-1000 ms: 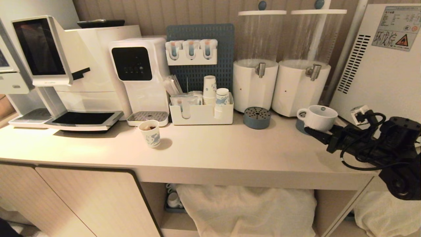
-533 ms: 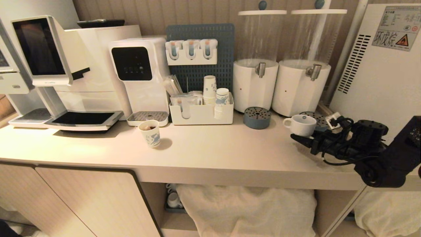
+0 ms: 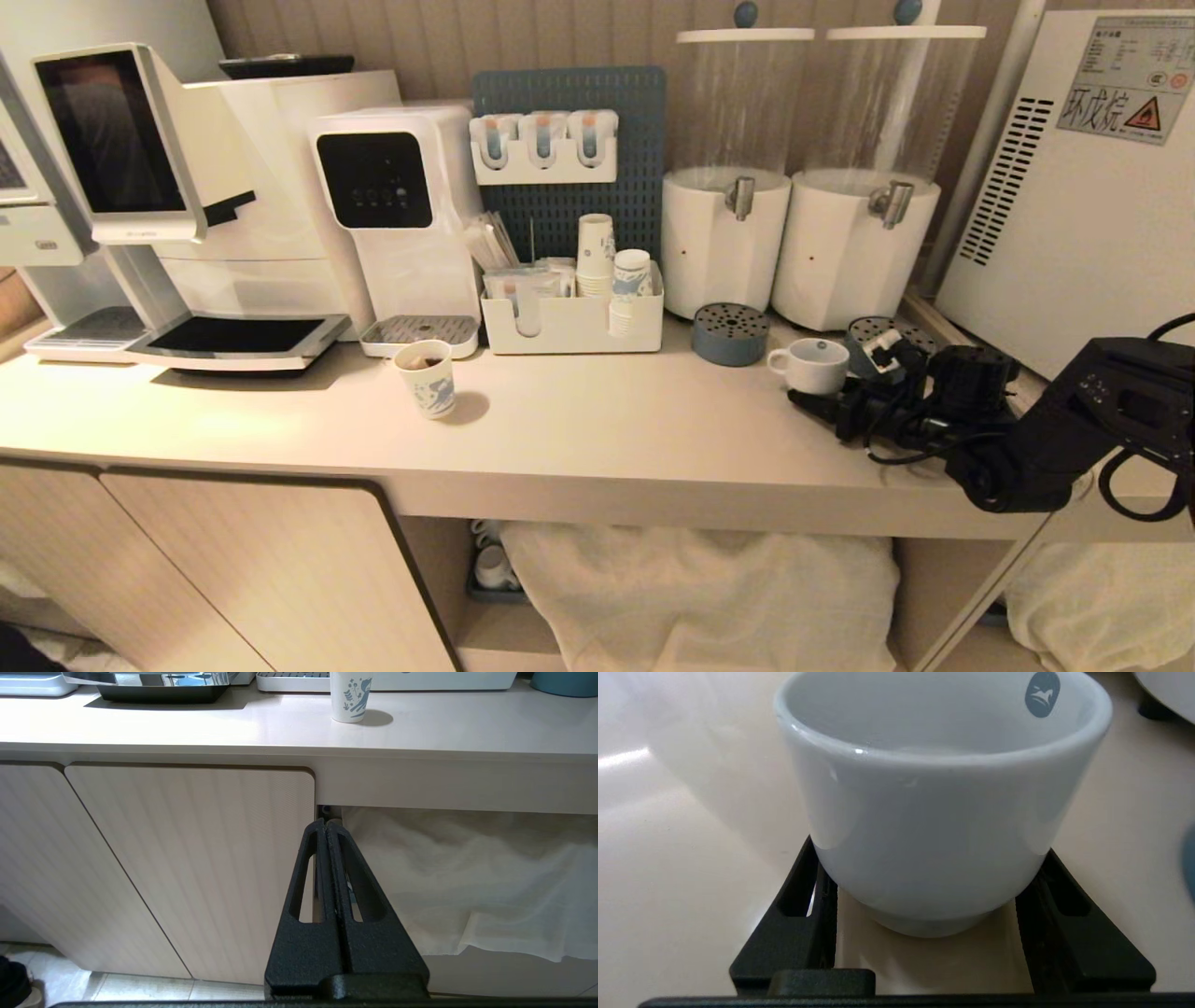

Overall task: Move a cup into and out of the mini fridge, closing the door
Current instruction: Place the ceramic cup on the table

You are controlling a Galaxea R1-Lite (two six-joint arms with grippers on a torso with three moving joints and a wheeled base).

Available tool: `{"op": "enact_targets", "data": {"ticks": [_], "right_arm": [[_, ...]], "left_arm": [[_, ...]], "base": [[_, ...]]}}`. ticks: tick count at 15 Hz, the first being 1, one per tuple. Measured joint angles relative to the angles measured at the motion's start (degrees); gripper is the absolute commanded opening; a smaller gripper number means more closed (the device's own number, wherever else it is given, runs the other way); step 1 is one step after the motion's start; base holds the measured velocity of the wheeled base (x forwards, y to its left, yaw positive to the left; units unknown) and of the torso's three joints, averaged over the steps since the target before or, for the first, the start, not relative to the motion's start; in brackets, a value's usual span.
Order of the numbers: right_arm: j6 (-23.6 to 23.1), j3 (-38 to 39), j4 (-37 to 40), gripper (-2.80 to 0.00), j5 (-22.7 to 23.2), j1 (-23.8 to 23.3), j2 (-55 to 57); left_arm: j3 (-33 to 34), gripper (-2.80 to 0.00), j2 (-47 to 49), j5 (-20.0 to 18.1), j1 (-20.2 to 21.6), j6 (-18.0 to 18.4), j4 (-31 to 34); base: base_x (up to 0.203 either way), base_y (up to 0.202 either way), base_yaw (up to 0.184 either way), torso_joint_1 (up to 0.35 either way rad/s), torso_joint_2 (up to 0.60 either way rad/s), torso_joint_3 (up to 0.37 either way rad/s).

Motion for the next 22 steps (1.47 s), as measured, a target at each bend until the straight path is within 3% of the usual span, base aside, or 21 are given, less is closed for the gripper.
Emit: {"op": "enact_targets", "data": {"ticks": [4,11,16,19,22], "right_arm": [[-0.5,-0.8,1.2,-2.80,0.3,0.1,0.5],[-7.2,-5.6,13.1,-2.80,-0.9,-0.1,1.4],[-7.6,-9.0,15.6,-2.80,-9.6,0.7,3.1],[-7.7,-9.6,12.8,-2.80,-14.7,1.6,4.6],[-7.7,-10.2,10.3,-2.80,-16.0,1.9,6.0]], "left_arm": [[0.0,-2.80,0.0,0.0,-0.1,0.0,0.0],[0.0,-2.80,0.0,0.0,0.0,0.0,0.0],[0.0,-2.80,0.0,0.0,0.0,0.0,0.0],[0.0,-2.80,0.0,0.0,0.0,0.1,0.0],[0.0,-2.80,0.0,0.0,0.0,0.1,0.0]], "base": [[0.000,0.000,0.000,0.000,0.00,0.000],[0.000,0.000,0.000,0.000,0.00,0.000],[0.000,0.000,0.000,0.000,0.00,0.000],[0.000,0.000,0.000,0.000,0.00,0.000],[0.000,0.000,0.000,0.000,0.00,0.000]]}}
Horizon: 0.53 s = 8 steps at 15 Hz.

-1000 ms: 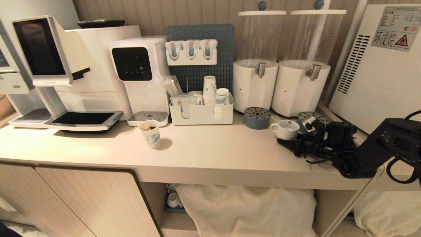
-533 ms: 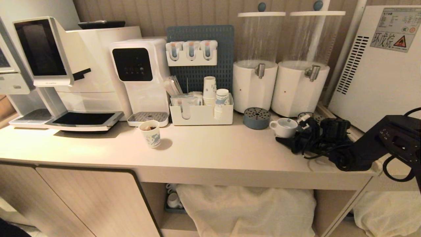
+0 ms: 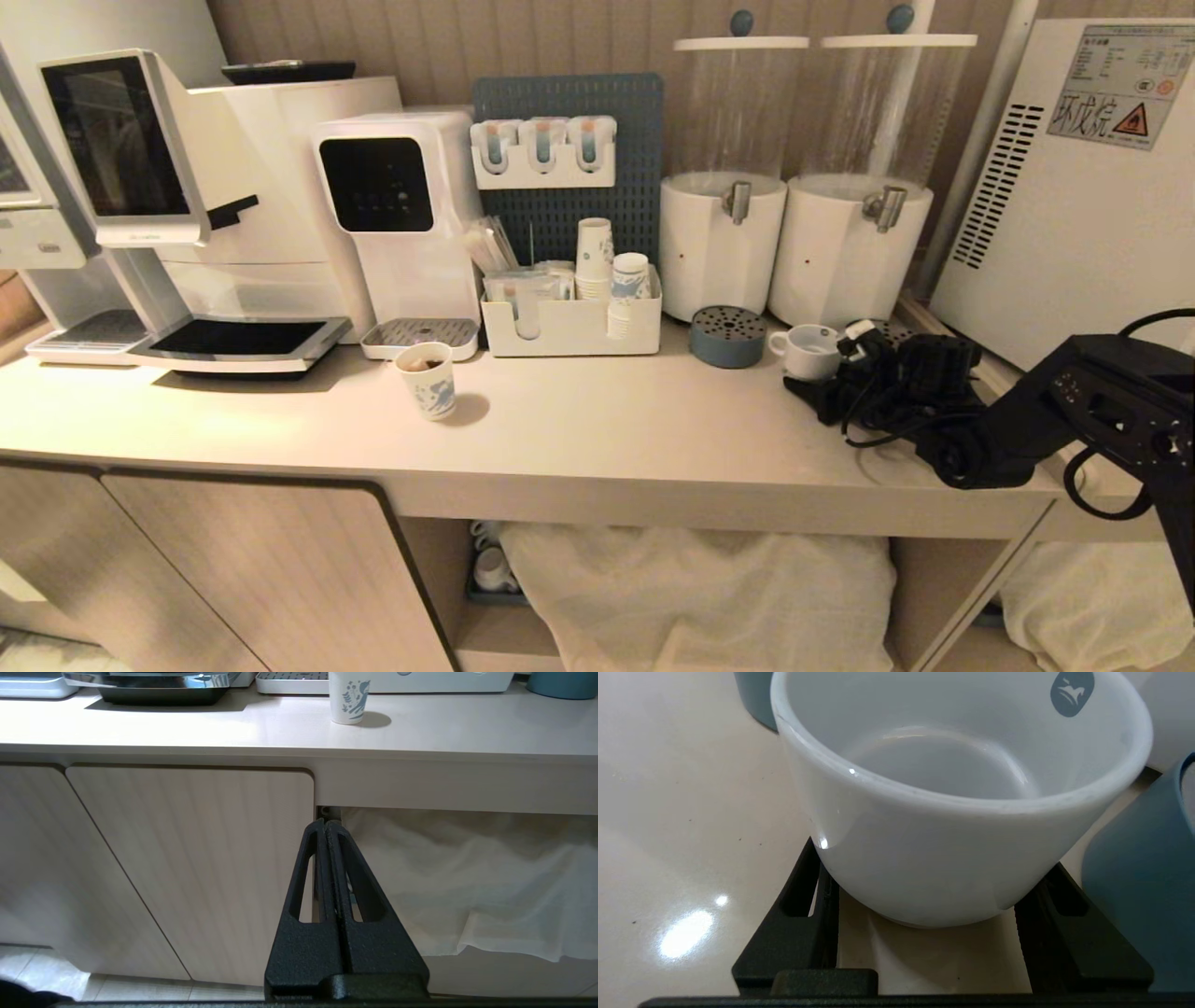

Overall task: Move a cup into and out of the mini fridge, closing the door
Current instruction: Place the ceramic cup on the table

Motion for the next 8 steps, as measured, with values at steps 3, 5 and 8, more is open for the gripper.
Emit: {"op": "enact_targets", "data": {"ticks": [3,5,8], "right_arm": [[0.1,0.1,0.4,-2.80,-0.6,0.1,0.1],[0.2,0.2,0.8,-2.80,-1.5,0.1,-0.1],[0.3,0.4,0.8,-2.80,-1.4,-0.1,-0.4]], "left_arm": [[0.0,-2.80,0.0,0.0,0.0,0.1,0.0],[0.0,-2.80,0.0,-0.1,0.0,0.3,0.0],[0.0,-2.80,0.0,-0.1,0.0,0.3,0.0]], "base": [[0.000,0.000,0.000,0.000,0.00,0.000],[0.000,0.000,0.000,0.000,0.00,0.000],[0.000,0.000,0.000,0.000,0.00,0.000]]}}
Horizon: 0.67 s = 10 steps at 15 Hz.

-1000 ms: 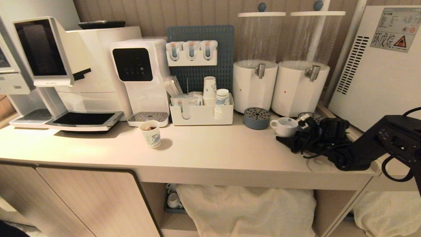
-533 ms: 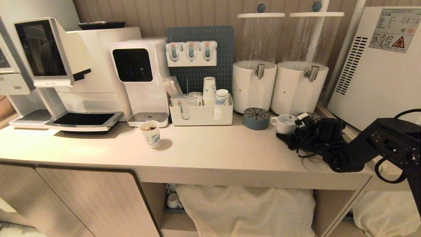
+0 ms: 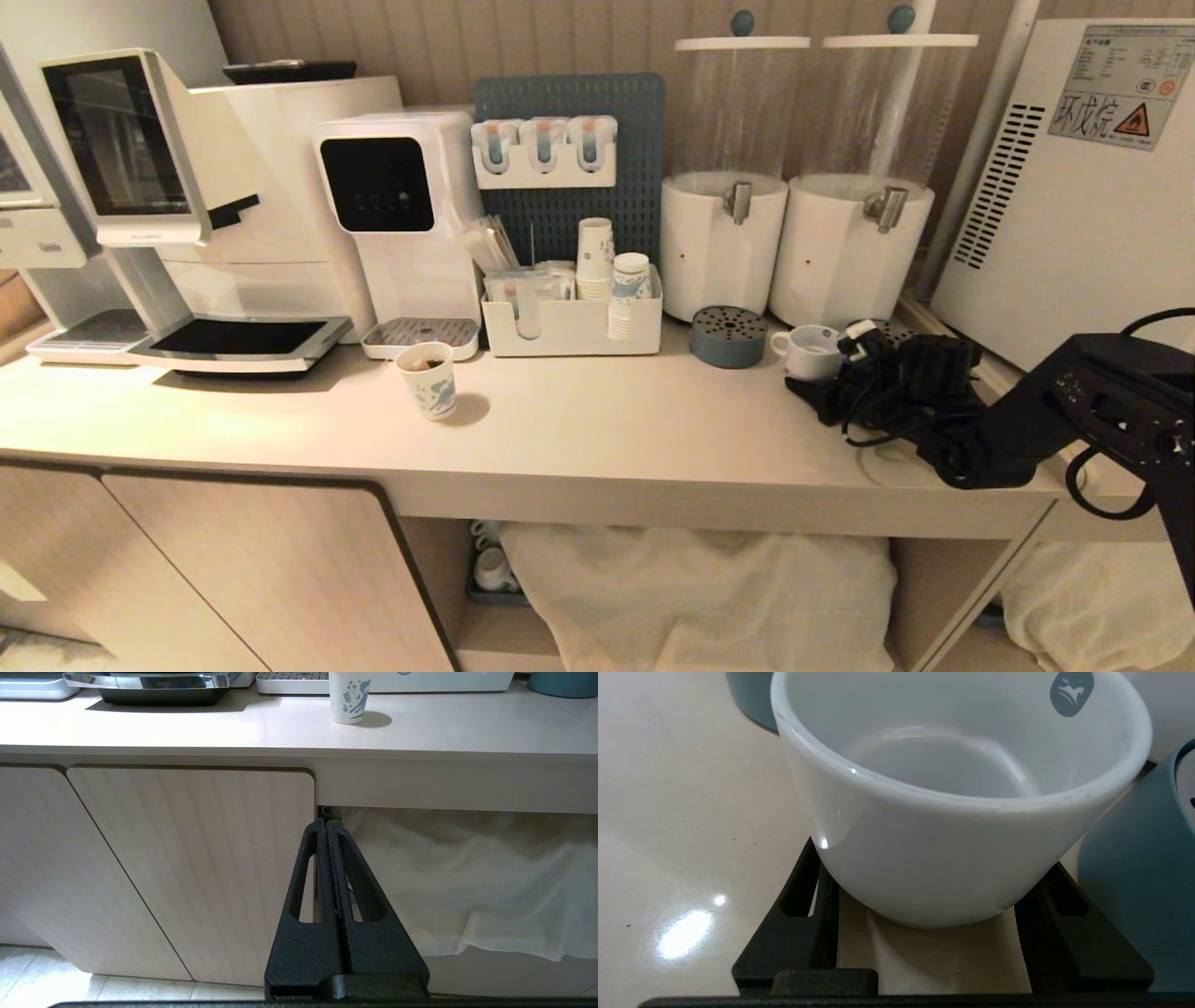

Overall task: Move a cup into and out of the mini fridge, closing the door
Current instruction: Place the ceramic cup on the table

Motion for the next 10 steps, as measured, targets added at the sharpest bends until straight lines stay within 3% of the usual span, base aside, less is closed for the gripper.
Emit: {"op": "enact_targets", "data": {"ticks": [10], "right_arm": [[2.0,-5.0,3.6,-2.80,-1.6,-1.0,1.3]], "left_arm": [[0.0,-2.80,0.0,0.0,0.0,0.0,0.0]], "base": [[0.000,0.000,0.000,0.000,0.00,0.000]]}}
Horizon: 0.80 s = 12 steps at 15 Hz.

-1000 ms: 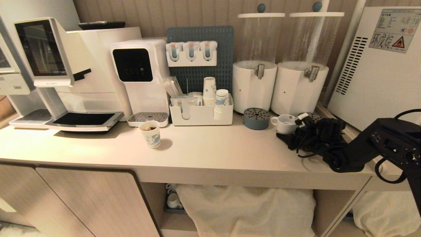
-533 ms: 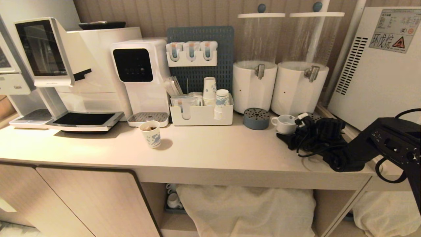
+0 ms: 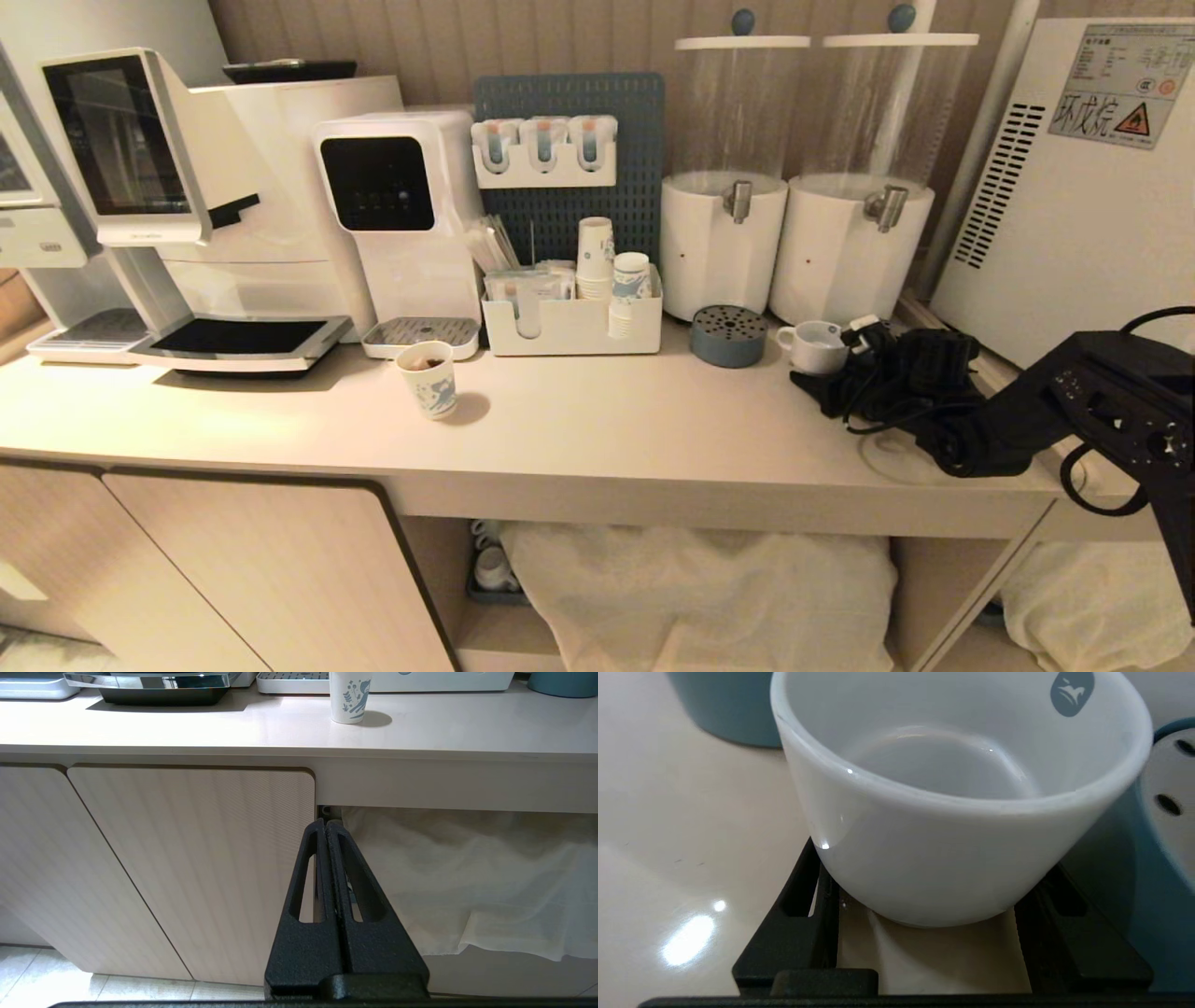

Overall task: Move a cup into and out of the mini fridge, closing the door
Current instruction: Place the ceramic cup on the table

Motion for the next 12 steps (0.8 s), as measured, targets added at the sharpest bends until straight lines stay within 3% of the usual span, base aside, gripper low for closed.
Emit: {"op": "enact_targets", "data": {"ticks": [12], "right_arm": [[-0.4,4.0,0.5,-2.80,-0.2,1.5,-1.9]], "left_arm": [[0.0,-2.80,0.0,0.0,0.0,0.0,0.0]], "base": [[0.000,0.000,0.000,0.000,0.00,0.000]]}}
